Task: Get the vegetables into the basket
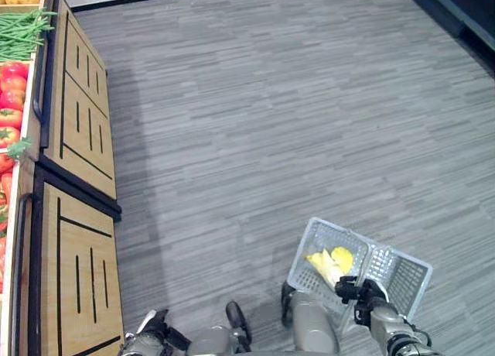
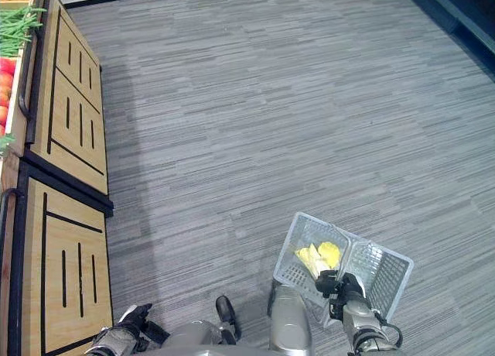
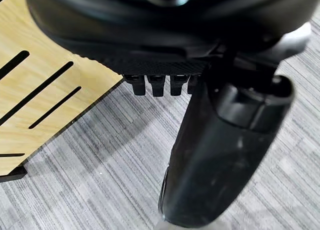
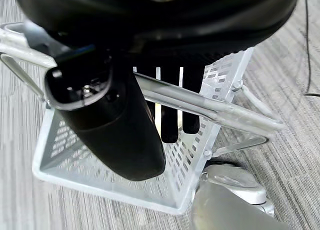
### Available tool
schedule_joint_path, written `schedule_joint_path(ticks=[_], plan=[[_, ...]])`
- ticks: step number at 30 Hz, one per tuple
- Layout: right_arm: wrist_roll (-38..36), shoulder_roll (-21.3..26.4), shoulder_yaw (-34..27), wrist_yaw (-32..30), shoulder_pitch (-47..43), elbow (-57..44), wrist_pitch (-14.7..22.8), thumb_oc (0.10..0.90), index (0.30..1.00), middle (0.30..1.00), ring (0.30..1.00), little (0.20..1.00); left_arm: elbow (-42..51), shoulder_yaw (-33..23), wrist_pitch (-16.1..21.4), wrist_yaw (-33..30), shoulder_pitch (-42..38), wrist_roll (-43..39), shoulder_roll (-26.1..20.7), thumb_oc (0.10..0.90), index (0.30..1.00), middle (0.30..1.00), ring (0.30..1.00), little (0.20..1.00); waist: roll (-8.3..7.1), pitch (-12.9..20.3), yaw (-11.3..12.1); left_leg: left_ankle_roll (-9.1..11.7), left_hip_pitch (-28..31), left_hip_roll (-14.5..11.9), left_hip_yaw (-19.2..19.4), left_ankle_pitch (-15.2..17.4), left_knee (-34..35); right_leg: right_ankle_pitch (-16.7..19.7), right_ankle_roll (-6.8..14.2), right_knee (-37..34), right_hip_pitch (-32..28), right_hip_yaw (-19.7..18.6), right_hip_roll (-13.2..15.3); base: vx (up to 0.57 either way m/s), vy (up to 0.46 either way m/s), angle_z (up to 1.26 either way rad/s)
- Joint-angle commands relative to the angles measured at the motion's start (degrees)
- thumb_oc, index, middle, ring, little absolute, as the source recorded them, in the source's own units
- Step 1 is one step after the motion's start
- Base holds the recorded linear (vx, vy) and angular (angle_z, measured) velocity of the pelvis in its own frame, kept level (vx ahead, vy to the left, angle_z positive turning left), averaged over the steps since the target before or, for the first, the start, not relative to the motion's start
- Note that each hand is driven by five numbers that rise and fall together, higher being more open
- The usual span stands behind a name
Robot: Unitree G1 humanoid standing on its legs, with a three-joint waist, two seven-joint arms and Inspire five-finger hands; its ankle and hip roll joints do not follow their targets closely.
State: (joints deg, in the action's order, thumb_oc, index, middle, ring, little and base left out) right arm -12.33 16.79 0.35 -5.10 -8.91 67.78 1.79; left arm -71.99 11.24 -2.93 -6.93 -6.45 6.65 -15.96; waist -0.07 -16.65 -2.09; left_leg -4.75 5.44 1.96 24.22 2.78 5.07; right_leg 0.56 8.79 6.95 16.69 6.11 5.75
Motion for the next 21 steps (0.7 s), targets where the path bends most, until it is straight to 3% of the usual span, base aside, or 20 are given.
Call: schedule_joint_path(ticks=[1, 2, 4, 5, 7, 8, 9, 10, 11, 12, 13, 14, 15, 18, 19, 21], plan=[[1.3, 0.1, 5.2, -0.1, 6.6, 4.2, -3.0, 0.4, 0.3, 0.3, 0.3, 0.3, -1.4, -1.9, 0.9, -1.8, 0.4, -2.0, -0.6, 0.9, 1.0, 1.0, 1.0, 1.0, 0.37, 1.2, 1.0, 2.5, 2.9, -0.9, -2.4, 5.0, -1.2, 5.0, 2.0, -6.1, -2.3, -0.2, -0.9, 0.46, -0.298, 0.06], [1.6, 0.1, 5.5, 0.2, 7.2, 4.2, -3.0, 0.4, 0.3, 0.3, 0.3, 0.3, -1.5, -1.6, 1.0, -1.9, 0.2, -2.1, -0.7, 0.9, 1.0, 1.0, 1.0, 1.0, 0.33, 1.3, 0.6, 3.2, 4.0, -1.2, -3.3, 5.1, -1.2, 3.7, 1.5, -4.7, -2.8, -0.1, -1.3, 0.53, -0.396, 0.16], [1.3, 0.2, 6.5, 0.8, 7.6, 5.1, -2.9, 0.4, 0.3, 0.3, 0.3, 0.3, -1.9, -1.3, 1.1, -1.9, -0.2, -3.3, 0.1, 0.9, 1.0, 1.0, 1.0, 1.0, 0.16, 2.3, 0.1, 4.3, 4.5, -2.7, -5.0, 5.2, -2.0, 1.3, -1.4, -2.0, -2.9, -1.4, -3.4, 0.55, -0.459, 0.99], [2.1, 0.9, 7.1, 0.8, 7.5, 5.3, -3.0, 0.4, 0.3, 0.3, 0.3, 0.3, -2.2, -1.5, 1.1, -2.0, -0.1, -4.9, 1.0, 0.9, 1.0, 1.0, 1.0, 1.0, 0.64, 2.6, 0.0, 5.3, 4.0, -4.2, -6.1, 5.3, -5.2, -1.6, -2.8, 1.1, -3.2, 0.7, -3.6, 0.67, -0.62, 1.06], [3.3, 2.2, 8.6, 0.6, 7.1, 5.2, -2.9, 0.4, 0.3, 0.3, 0.3, 0.3, -1.8, -0.5, 1.1, -2.6, -1.3, -5.7, 1.7, 0.9, 1.0, 1.0, 1.0, 1.0, 0.73, 2.1, -0.6, 7.6, 0.8, -6.6, -8.2, 1.0, -12.3, -5.0, -5.7, 3.1, -4.8, 3.9, -3.5, 0.58, -0.582, 1.12], [3.8, 2.5, 9.2, 0.6, 7.1, 5.0, -2.8, 0.4, 0.3, 0.3, 0.3, 0.3, -1.5, -0.8, 1.4, -2.7, -1.3, -6.8, 1.9, 0.9, 1.0, 1.0, 1.0, 1.0, 0.22, 1.7, -0.4, 8.7, -2.0, -8.2, -9.3, -2.3, -19.6, -6.2, -7.3, 2.5, -6.8, 4.6, -4.3, 0.4, -0.43, 1.45], [4.3, 2.9, 9.8, 0.6, 7.0, 4.8, -2.8, 0.4, 0.3, 0.3, 0.3, 0.3, -1.2, -1.4, 1.4, -2.9, -1.2, -8.2, 2.0, 0.9, 1.0, 1.0, 1.0, 1.0, -0.76, 0.8, 0.7, 8.8, -5.7, -8.4, -11.2, -4.8, -27.0, -6.9, -8.7, 1.2, -9.2, 4.7, -5.0, 0.35, -0.384, 1.15], [4.3, 3.1, 9.8, 0.6, 7.2, 4.9, -2.8, 0.4, 0.3, 0.3, 0.3, 0.3, -1.4, -1.4, 1.4, -3.1, -1.1, -8.5, 2.0, 0.9, 1.0, 1.0, 1.0, 1.0, -1.21, 0.5, 1.0, 8.5, -7.3, -8.3, -11.7, -5.0, -28.3, -6.9, -8.9, 0.1, -10.3, 5.1, -5.0, 0.31, -0.195, -0.08], [4.2, 3.4, 9.2, 0.5, 7.5, 5.2, -3.0, 0.4, 0.3, 0.3, 0.3, 0.3, -1.5, -1.6, 1.3, -2.9, -0.9, -8.1, 2.0, 0.9, 1.0, 1.0, 1.0, 1.0, -2.49, 0.6, 0.5, 6.9, -10.8, -6.1, -11.2, -0.7, -20.3, -5.9, -7.1, -3.6, -12.7, 6.5, -3.2, 0.26, 0.035, 0.15], [4.3, 3.3, 9.3, 0.3, 7.5, 5.1, -2.9, 0.4, 0.3, 0.3, 0.3, 0.3, -1.6, -1.5, 1.4, -3.1, -0.7, -7.8, 2.3, 0.9, 1.0, 1.0, 1.0, 1.0, -2.64, 1.1, 0.4, 6.9, -12.8, -5.2, -11.1, -1.0, -12.0, -5.4, -6.4, -4.7, -13.0, 6.9, -2.3, 0.39, 0.267, 0.03], [4.8, 3.4, 9.3, -0.2, 7.5, 5.2, -2.8, 0.4, 0.3, 0.3, 0.3, 0.3, -1.6, -1.1, 1.5, -3.1, -0.5, -7.2, 2.6, 0.9, 1.0, 1.0, 1.0, 1.0, -1.77, 1.8, 0.9, 7.9, -14.8, -5.2, -12.8, -7.5, -2.4, -5.7, -6.2, -5.8, -14.7, 7.0, -2.4, 0.35, 0.34, 0.05], [5.0, 3.4, 9.2, -0.3, 7.6, 5.5, -2.7, 0.4, 0.3, 0.3, 0.3, 0.3, -1.7, -0.9, 1.5, -3.1, -0.5, -6.9, 2.6, 0.9, 1.0, 1.0, 1.0, 1.0, -1.57, 1.9, 1.1, 8.2, -15.0, -5.1, -13.4, -9.0, -0.5, -6.1, -6.1, -5.7, -15.5, 7.0, -2.2, 0.49, 0.501, -0.21], [5.3, 2.8, 9.3, -0.1, 7.3, 5.7, -2.9, 0.4, 0.3, 0.3, 0.3, 0.3, -1.9, -1.1, 1.5, -2.9, -0.2, -6.5, 2.2, 0.9, 1.0, 1.0, 1.0, 1.0, -1.72, 2.6, 1.4, 7.1, -13.1, -4.6, -13.1, -6.2, -1.9, -7.5, -5.2, -4.3, -16.6, 5.0, -1.7, 0.41, 0.437, -0.48], [5.2, 1.6, 8.7, -0.1, 7.6, 5.6, -2.7, 0.4, 0.3, 0.3, 0.3, 0.3, -1.6, -0.5, 1.6, -2.7, -0.3, -4.9, 1.3, 0.9, 1.0, 1.0, 1.0, 1.0, -2.92, 3.1, 1.7, 4.9, -13.3, -3.3, -11.4, -1.8, -7.3, -7.1, -3.4, -1.2, -16.8, 2.7, 0.7, 0.35, 0.516, -1.15], [6.1, 0.9, 9.3, 0.0, 7.0, 5.6, -2.9, 0.4, 0.3, 0.3, 0.3, 0.3, -1.3, -1.0, 1.6, -3.0, -0.5, -5.0, -0.1, 0.9, 1.0, 1.0, 1.0, 1.0, -3.53, 3.3, 2.2, 3.2, -11.7, -2.6, -9.0, 0.1, -7.9, -4.2, -2.0, 2.3, -14.5, 0.7, 1.8, 0.28, 0.61, -1.59], [6.4, 0.8, 9.6, 0.0, 6.7, 5.5, -3.0, 0.4, 0.3, 0.3, 0.3, 0.3, -1.1, -1.3, 1.6, -3.2, -0.5, -5.2, -0.4, 0.9, 1.0, 1.0, 1.0, 1.0, -3.67, 3.1, 2.7, 2.8, -11.1, -2.5, -8.0, 0.6, -7.9, -2.7, -1.6, 3.2, -13.7, 0.1, 2.0, 0.15, 0.413, -1.12]])
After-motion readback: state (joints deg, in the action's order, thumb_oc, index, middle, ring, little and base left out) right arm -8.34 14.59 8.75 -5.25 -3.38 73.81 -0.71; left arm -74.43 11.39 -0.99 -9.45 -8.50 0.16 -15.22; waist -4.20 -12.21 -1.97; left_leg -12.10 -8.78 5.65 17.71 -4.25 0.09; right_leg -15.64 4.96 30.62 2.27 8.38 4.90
